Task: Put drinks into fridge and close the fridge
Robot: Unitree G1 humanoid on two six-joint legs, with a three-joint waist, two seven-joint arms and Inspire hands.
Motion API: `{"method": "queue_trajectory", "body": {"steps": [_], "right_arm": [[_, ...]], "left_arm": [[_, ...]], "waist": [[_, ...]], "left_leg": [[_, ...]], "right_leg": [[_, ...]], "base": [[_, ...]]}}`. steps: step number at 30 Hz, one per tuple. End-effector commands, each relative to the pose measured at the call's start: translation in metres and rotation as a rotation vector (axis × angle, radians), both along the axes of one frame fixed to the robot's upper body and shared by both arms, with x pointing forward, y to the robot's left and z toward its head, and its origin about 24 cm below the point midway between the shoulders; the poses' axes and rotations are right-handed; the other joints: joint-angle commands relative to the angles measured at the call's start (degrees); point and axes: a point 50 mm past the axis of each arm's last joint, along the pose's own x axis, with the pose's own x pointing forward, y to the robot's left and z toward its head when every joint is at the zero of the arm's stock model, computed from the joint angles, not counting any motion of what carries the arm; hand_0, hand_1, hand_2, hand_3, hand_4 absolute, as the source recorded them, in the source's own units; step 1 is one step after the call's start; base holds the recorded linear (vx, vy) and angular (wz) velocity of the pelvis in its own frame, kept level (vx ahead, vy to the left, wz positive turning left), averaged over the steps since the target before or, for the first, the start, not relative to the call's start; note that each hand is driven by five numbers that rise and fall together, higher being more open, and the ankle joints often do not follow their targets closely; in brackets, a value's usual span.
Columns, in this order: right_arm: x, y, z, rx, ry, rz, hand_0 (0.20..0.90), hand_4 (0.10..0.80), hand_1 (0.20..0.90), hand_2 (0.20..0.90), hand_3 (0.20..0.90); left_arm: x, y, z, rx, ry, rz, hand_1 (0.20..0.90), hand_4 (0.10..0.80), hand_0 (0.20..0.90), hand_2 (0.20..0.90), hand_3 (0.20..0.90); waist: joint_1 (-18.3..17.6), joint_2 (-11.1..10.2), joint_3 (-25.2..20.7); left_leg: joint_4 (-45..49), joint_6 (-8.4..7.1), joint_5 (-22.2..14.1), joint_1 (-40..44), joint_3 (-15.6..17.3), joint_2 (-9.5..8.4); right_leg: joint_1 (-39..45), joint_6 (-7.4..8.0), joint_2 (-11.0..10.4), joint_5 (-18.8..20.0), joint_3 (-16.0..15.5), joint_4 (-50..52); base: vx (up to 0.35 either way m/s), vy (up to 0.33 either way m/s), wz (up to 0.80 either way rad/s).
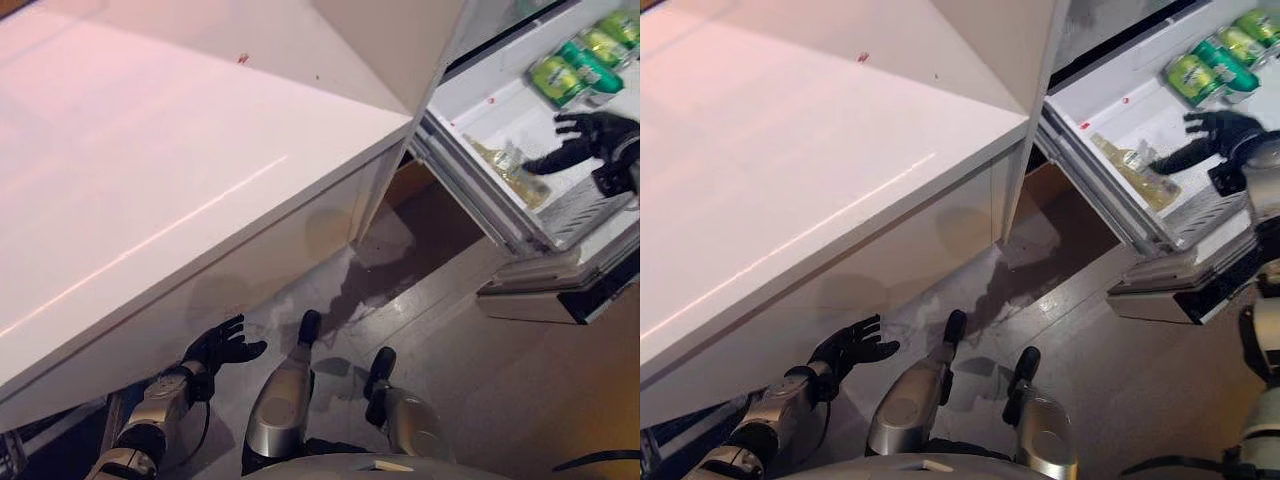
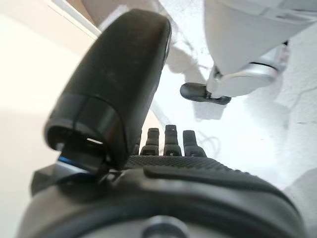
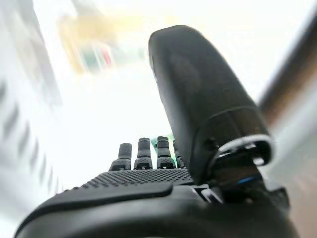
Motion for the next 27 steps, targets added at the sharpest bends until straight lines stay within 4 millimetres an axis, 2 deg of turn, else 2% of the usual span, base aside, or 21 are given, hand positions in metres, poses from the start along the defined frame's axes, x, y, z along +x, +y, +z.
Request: {"method": "queue_trajectory", "body": {"steps": [1, 3, 7, 9, 11, 16, 21, 24, 27], "right_arm": [[-0.021, -0.005, 0.019, 0.005, -0.156, 0.042, 0.900, 0.800, 0.900, 0.900, 0.900], [-0.025, -0.006, 0.015, 0.087, -0.212, 0.065, 0.900, 0.800, 0.900, 0.900, 0.900], [-0.035, -0.008, 0.007, 0.397, -0.474, 0.106, 0.900, 0.800, 0.900, 0.900, 0.900], [-0.043, -0.016, 0.003, 0.522, -0.648, 0.060, 0.900, 0.800, 0.900, 0.900, 0.900], [-0.047, -0.019, -0.008, 0.608, -0.747, -0.001, 0.900, 0.800, 0.900, 0.900, 0.900], [-0.054, -0.016, -0.042, 0.847, -1.014, -0.164, 0.900, 0.800, 0.900, 0.900, 0.900], [-0.052, -0.007, -0.070, 0.934, -1.050, -0.258, 0.900, 0.800, 0.900, 0.900, 0.900], [-0.052, -0.009, -0.076, 0.945, -1.060, -0.305, 0.900, 0.800, 0.900, 0.900, 0.900], [-0.048, -0.009, -0.074, 0.951, -1.070, -0.301, 0.900, 0.800, 0.900, 0.900, 0.900]], "left_arm": [[-0.045, 0.013, -0.022, 0.050, 0.147, 0.014, 0.900, 0.800, 0.900, 0.900, 0.900], [-0.047, 0.013, -0.023, 0.049, 0.158, 0.012, 0.900, 0.800, 0.900, 0.900, 0.900], [-0.051, 0.010, -0.028, 0.052, 0.186, -0.011, 0.900, 0.800, 0.900, 0.900, 0.900], [-0.052, 0.008, -0.030, 0.054, 0.199, -0.032, 0.900, 0.800, 0.900, 0.900, 0.900], [-0.053, 0.002, -0.033, 0.051, 0.211, -0.047, 0.900, 0.800, 0.900, 0.900, 0.900], [-0.056, -0.013, -0.041, 0.024, 0.242, -0.061, 0.900, 0.800, 0.900, 0.900, 0.900], [-0.052, -0.026, -0.043, 0.007, 0.244, -0.092, 0.900, 0.800, 0.900, 0.900, 0.900], [-0.043, -0.034, -0.041, -0.008, 0.215, -0.101, 0.900, 0.800, 0.900, 0.900, 0.900], [-0.032, -0.041, -0.036, -0.022, 0.167, -0.102, 0.900, 0.800, 0.900, 0.900, 0.900]], "waist": [[-3.2, -4.4, -13.4], [-3.8, -4.5, -14.7], [-5.4, -4.6, -17.7], [-5.8, -4.4, -18.3], [-6.2, -4.1, -18.9], [-6.7, -3.0, -19.4], [-6.1, -2.2, -17.5], [-5.5, -1.6, -15.3], [-4.8, -0.7, -12.1]], "left_leg": [[4.6, 3.26, -11.8, 1.9, 6.5, -3.24], [4.3, 3.29, -12.1, 2.6, 6.8, -3.17], [4.5, 3.75, -13.5, 4.5, 7.9, -3.18], [5.2, 4.00, -14.8, 5.4, 8.2, -3.26], [5.9, 4.22, -15.3, 5.5, 8.3, -3.46], [9.4, 4.94, -17.8, 6.0, 9.0, -4.08], [17.6, 6.17, -21.6, 3.5, 8.4, -4.56], [23.6, 6.86, -23.9, -0.3, 7.8, -5.07], [30.2, 7.55, -25.5, -5.6, 7.6, -5.55]], "right_leg": [[-2.1, -0.64, 3.1, -3.7, 2.4, 4.7], [-1.7, -0.50, 3.2, -3.9, 2.8, 4.7], [-0.5, -0.14, 3.4, -4.5, 4.1, 4.8], [0.2, 0.03, 3.3, -5.2, 4.6, 5.2], [0.4, 0.06, 3.3, -5.2, 5.4, 5.2], [1.4, -0.29, 2.6, -6.0, 6.3, 5.8], [-0.2, -1.63, 1.1, -8.8, 5.6, 12.5], [-2.8, -2.63, 0.0, -10.6, 4.8, 17.8], [-7.5, -3.87, -0.9, -12.3, 4.1, 25.2]], "base": [[0.030, 0.050, -0.17], [0.050, 0.035, -0.29], [0.062, 0.006, -0.30], [0.041, -0.003, -0.19], [0.028, -0.002, -0.22], [0.043, -0.001, -0.18], [0.044, -0.038, -0.05], [-0.052, -0.041, 0.10], [-0.161, -0.009, 0.21]]}}
